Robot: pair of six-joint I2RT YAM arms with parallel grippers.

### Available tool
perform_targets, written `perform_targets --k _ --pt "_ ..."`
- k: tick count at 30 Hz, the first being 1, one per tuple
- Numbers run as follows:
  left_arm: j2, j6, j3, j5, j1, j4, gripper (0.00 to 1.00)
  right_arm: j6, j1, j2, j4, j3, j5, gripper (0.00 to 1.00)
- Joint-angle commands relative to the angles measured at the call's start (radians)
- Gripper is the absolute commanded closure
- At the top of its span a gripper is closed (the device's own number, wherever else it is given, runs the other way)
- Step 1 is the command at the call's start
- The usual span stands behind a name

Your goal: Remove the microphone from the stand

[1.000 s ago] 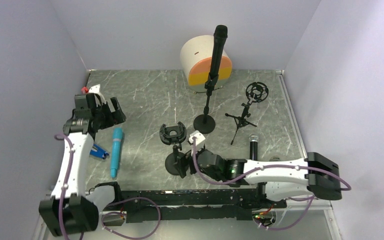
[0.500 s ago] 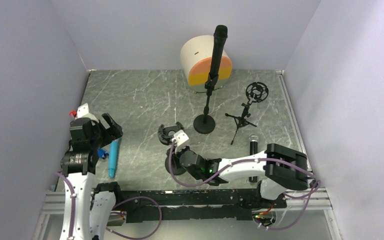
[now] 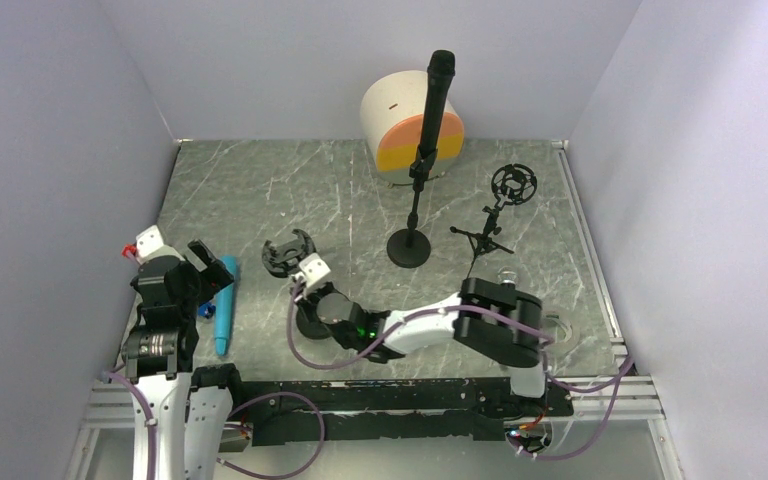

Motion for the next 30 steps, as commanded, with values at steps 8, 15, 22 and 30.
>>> perform_targets --k 8,15,22,30 --pt "-0.060 -0.045 0.023 -0.120 0.003 -0.042 0.06 -0.026 -0.104 0.292 0.104 0.464 -0.134 0.83" --pt "-0.057 -0.040 0.020 -0.118 0.023 -0.037 0.06 -0.013 -0.116 0.431 0.017 0.653 -0.210 0.74" --pt "-0.051 -0.036 0.019 -0.103 0.024 -0.032 0.06 0.034 -0.112 0.299 0.022 0.485 -0.234 0.25" --pt "-0.055 -0.036 0.014 -0.099 0.024 -0.027 0.06 0.068 -0.112 -0.007 0.031 0.163 -0.226 0.08"
